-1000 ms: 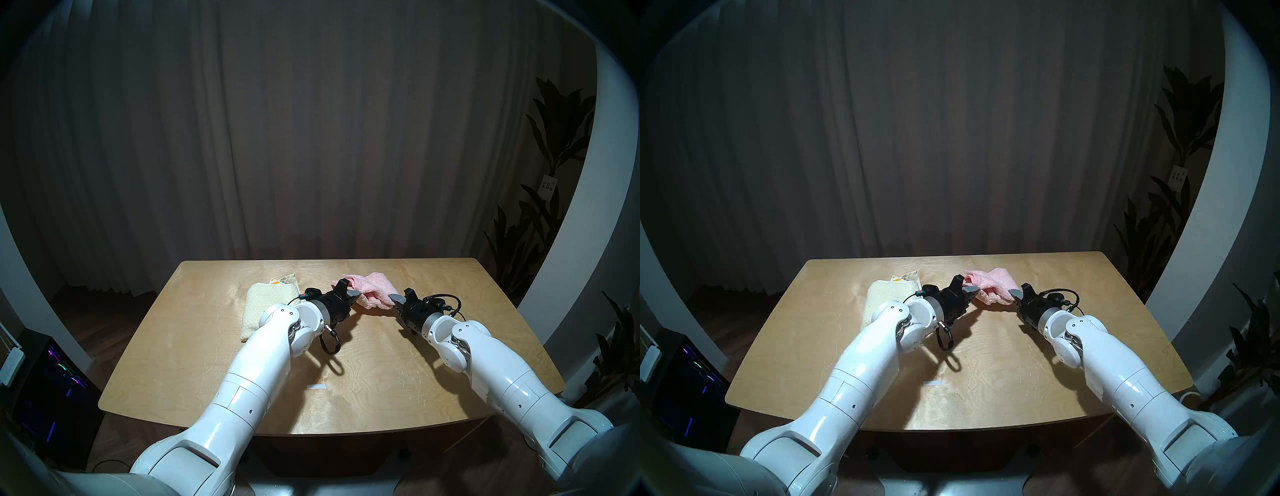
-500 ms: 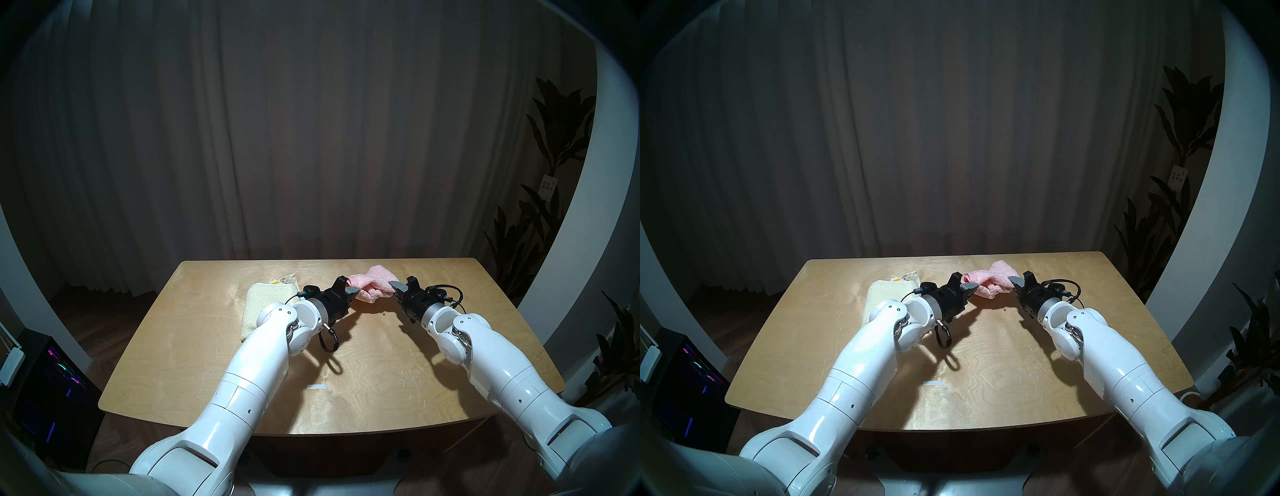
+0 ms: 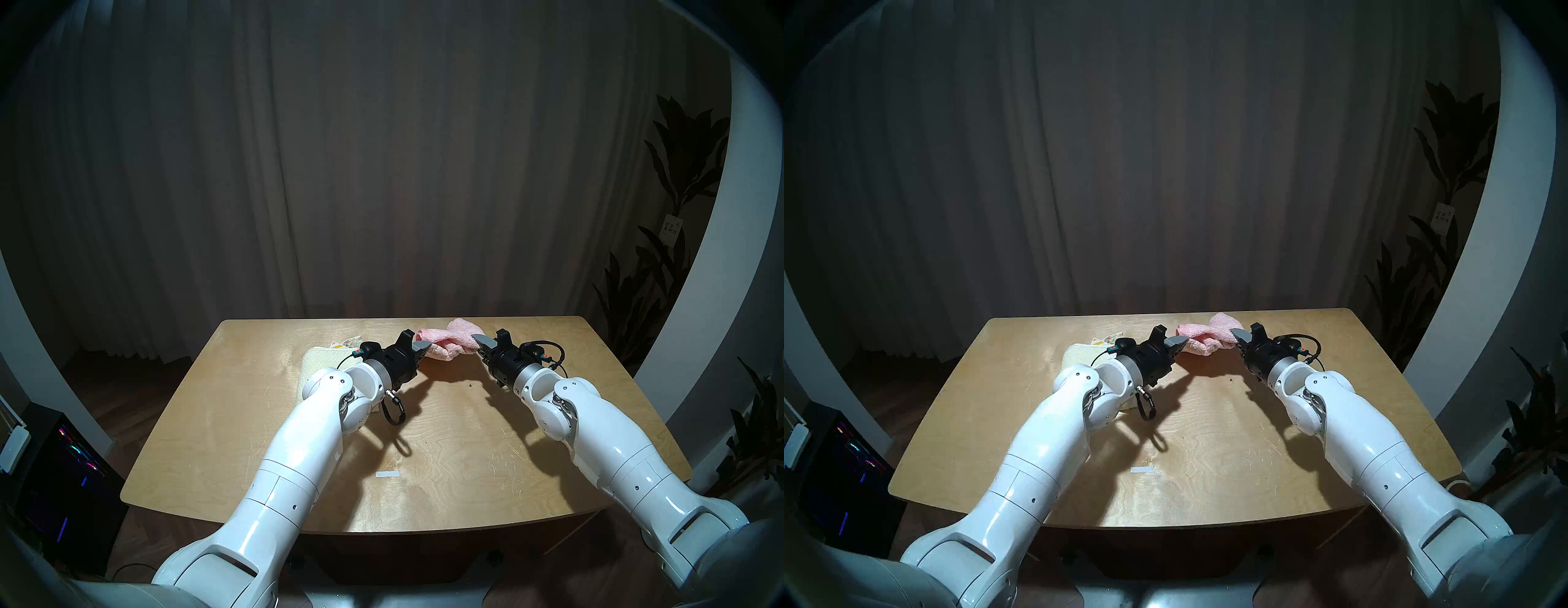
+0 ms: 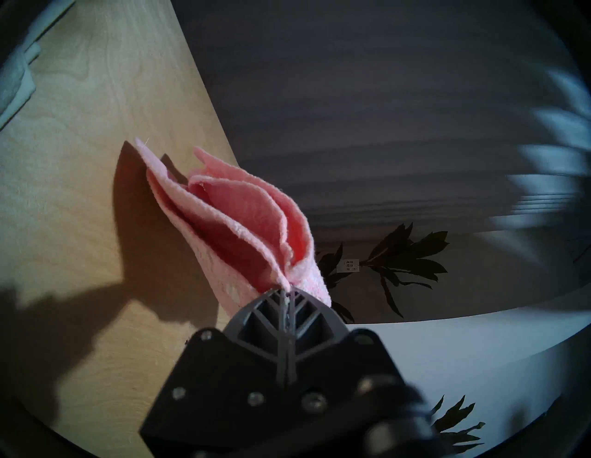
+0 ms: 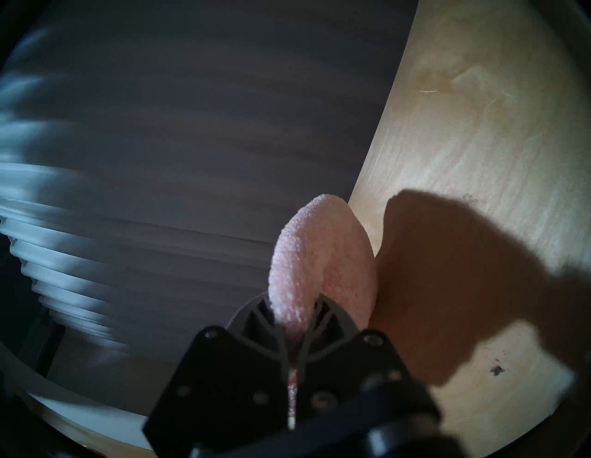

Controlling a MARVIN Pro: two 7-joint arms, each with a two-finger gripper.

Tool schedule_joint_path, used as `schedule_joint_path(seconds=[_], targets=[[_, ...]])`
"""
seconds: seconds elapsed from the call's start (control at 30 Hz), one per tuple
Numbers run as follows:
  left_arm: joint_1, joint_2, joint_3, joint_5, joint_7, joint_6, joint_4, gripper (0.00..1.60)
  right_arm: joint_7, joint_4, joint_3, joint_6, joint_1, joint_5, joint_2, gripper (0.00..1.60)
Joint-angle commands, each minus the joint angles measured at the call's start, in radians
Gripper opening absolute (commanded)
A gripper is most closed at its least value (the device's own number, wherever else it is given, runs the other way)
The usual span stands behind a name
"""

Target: Fold each towel twice and stack them on table

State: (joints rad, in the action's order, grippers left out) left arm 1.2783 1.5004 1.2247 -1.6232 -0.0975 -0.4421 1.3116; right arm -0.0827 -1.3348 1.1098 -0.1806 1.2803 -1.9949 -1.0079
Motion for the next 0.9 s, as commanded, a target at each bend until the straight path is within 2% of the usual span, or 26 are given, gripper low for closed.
schedule_joint_path(seconds=[0.0,0.87], targets=[[0.017,-0.012,0.008,-0.003,0.032,0.0,0.07,0.0,-0.021,-0.055,0.007,-0.001,-0.017,0.005,-0.002,0.0],[0.128,-0.091,0.07,0.01,0.055,0.031,0.266,0.0,0.004,-0.154,-0.025,0.022,-0.02,0.035,-0.05,0.0]])
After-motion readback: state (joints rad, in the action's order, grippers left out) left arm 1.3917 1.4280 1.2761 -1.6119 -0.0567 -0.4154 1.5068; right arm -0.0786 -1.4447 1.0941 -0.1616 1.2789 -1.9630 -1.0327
